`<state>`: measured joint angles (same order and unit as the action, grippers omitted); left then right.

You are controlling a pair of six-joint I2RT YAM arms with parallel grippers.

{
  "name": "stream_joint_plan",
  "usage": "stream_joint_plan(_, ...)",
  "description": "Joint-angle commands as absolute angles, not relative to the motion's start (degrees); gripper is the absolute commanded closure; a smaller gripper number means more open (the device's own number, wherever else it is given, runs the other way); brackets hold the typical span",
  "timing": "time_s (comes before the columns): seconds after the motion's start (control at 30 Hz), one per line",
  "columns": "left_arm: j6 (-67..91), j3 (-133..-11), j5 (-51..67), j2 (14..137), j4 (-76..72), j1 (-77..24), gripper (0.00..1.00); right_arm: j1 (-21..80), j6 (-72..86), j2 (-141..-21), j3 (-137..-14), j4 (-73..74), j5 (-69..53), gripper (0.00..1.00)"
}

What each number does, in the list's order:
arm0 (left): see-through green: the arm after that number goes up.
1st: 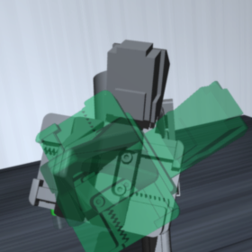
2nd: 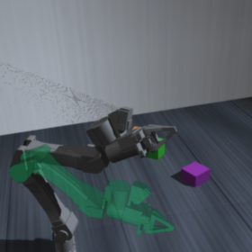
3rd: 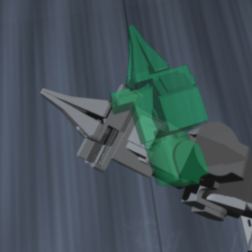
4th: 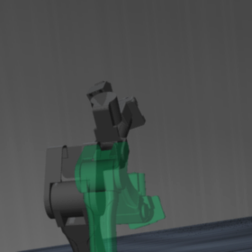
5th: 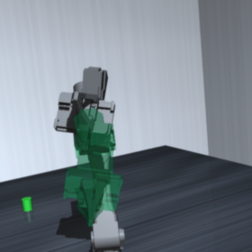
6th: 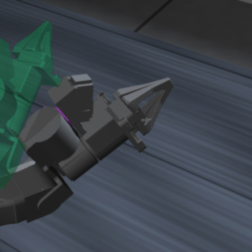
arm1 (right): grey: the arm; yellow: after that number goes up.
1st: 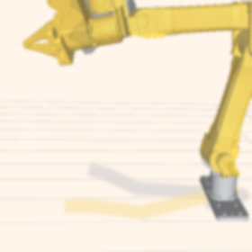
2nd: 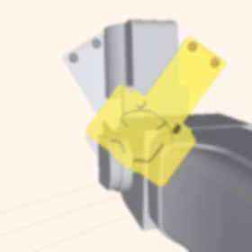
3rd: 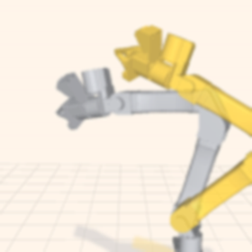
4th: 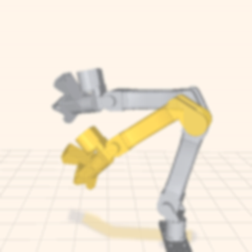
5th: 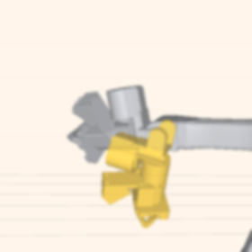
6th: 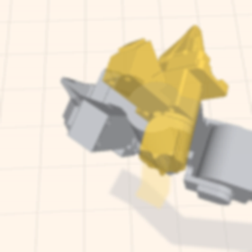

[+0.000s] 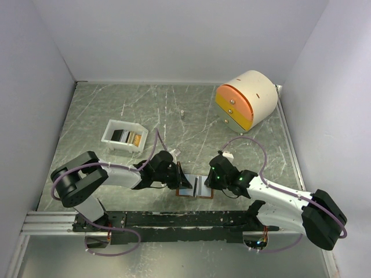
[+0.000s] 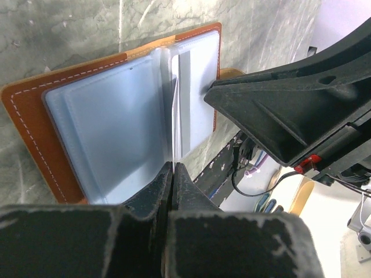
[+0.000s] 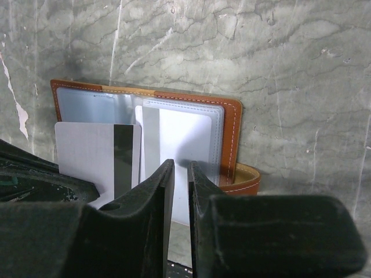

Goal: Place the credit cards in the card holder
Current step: Insert the credit card into the card holder.

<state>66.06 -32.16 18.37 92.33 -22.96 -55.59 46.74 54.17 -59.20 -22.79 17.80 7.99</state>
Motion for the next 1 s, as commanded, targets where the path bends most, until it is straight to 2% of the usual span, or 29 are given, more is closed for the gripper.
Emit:
stream_joint_plan(0.0, 66.1, -31.9, 19.49, 93.09, -25.69, -55.28, 0.93, 46.89, 54.54, -58.49, -21.71, 19.06, 8.88, 0.84)
stream_joint_plan(0.97, 65.85, -33.58, 17.05, 95.35, -23.37, -55.28, 0.93, 46.85, 54.82, -58.55, -21.18, 18.34, 8.7, 0.84)
